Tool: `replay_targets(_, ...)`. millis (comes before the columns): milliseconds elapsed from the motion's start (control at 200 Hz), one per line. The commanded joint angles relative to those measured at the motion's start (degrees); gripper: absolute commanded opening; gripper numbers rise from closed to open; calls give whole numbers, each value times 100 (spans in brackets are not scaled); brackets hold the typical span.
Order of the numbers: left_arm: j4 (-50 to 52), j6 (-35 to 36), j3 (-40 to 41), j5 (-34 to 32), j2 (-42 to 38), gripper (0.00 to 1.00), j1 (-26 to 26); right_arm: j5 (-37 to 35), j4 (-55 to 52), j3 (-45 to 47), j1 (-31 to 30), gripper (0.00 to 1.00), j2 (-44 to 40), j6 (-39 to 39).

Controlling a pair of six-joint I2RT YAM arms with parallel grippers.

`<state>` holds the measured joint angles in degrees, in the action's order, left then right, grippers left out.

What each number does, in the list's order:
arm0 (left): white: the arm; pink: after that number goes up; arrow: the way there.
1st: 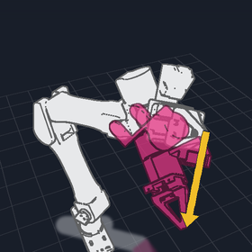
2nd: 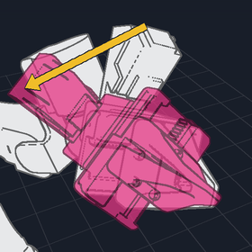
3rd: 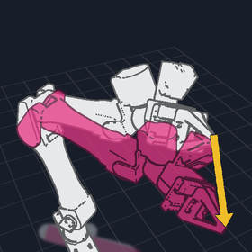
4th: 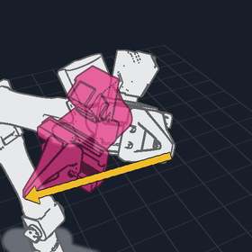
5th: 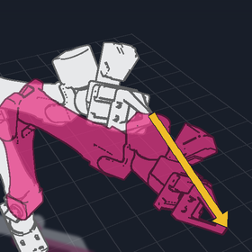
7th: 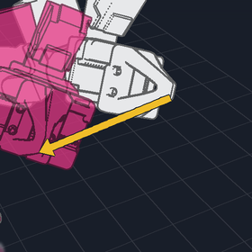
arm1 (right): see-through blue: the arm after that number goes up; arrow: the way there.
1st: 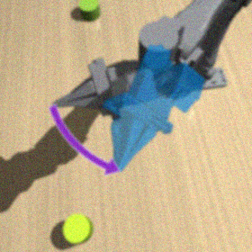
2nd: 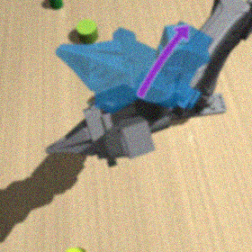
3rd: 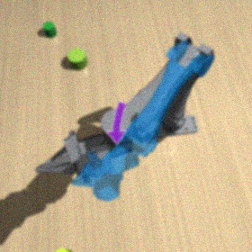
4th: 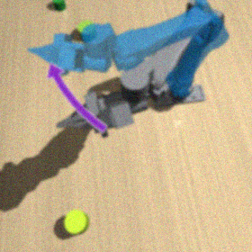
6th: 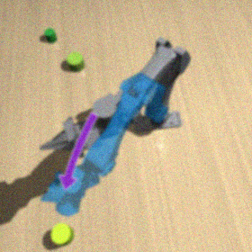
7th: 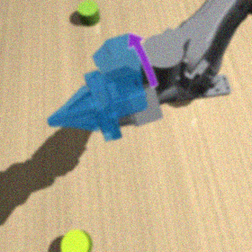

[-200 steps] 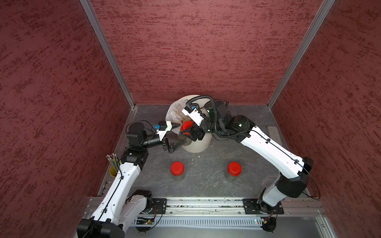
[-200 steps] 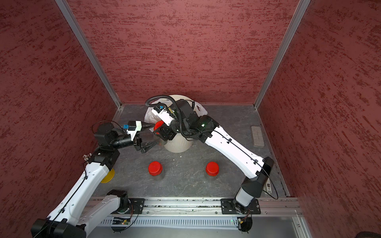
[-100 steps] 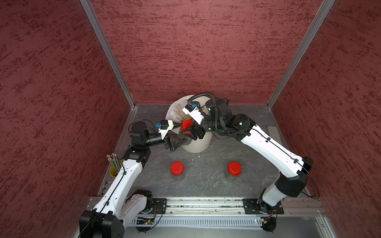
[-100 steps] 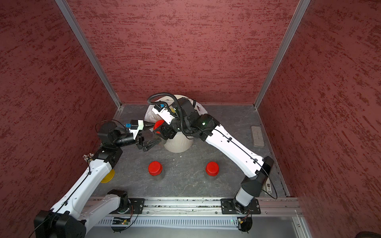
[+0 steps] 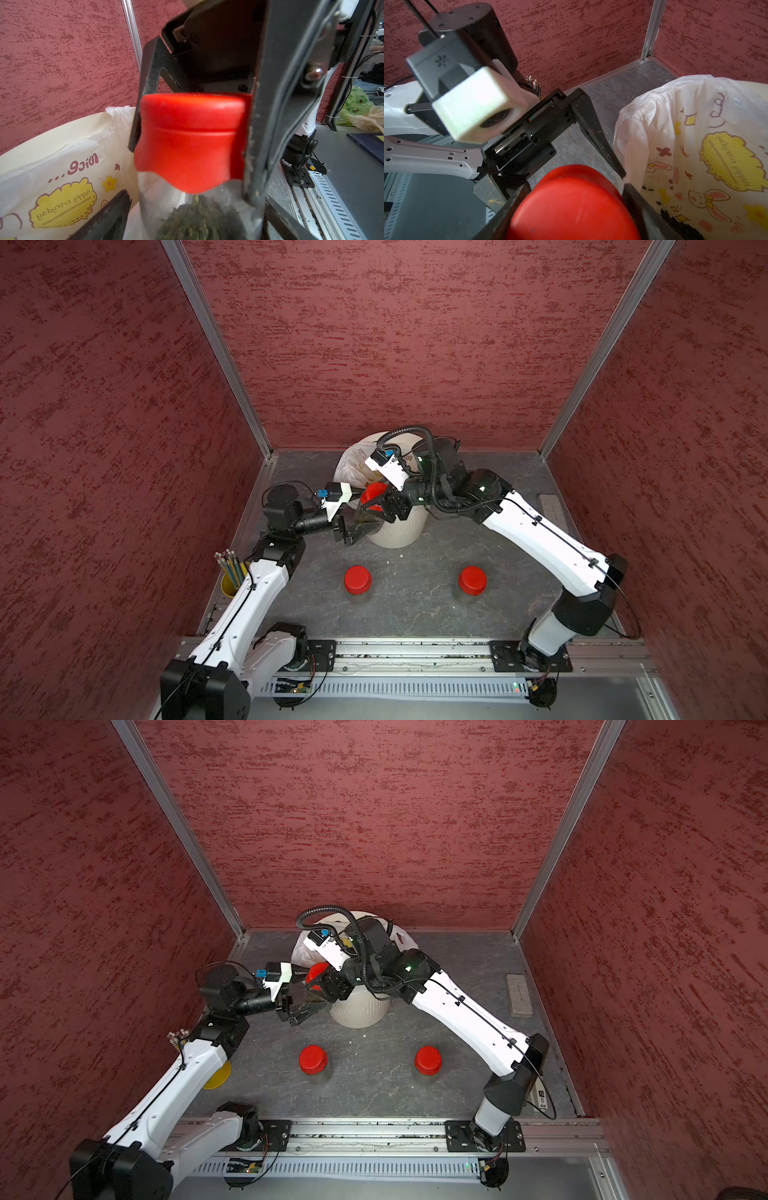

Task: Empty moldy tea leaves from jars
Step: Pick up the jar from the center of the board.

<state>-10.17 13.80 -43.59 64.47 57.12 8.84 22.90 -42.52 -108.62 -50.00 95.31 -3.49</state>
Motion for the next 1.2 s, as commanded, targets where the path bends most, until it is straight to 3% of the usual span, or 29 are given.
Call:
replay_targets(0, -45, 63, 9, -66, 53, 91, 32, 329, 280, -224, -5, 43, -3, 1)
replay_targets(852, -103, -305, -24, -119, 161, 70, 56, 313, 603, 44, -9, 42, -162, 68)
replay_targets(992, 113, -127, -74, -36, 146, 67, 51, 238, 597, 51, -6, 49, -178, 61)
replay_targets(1192, 280, 0, -123, 107, 185, 65, 23, 124, 544, 10, -10, 67, -179, 17)
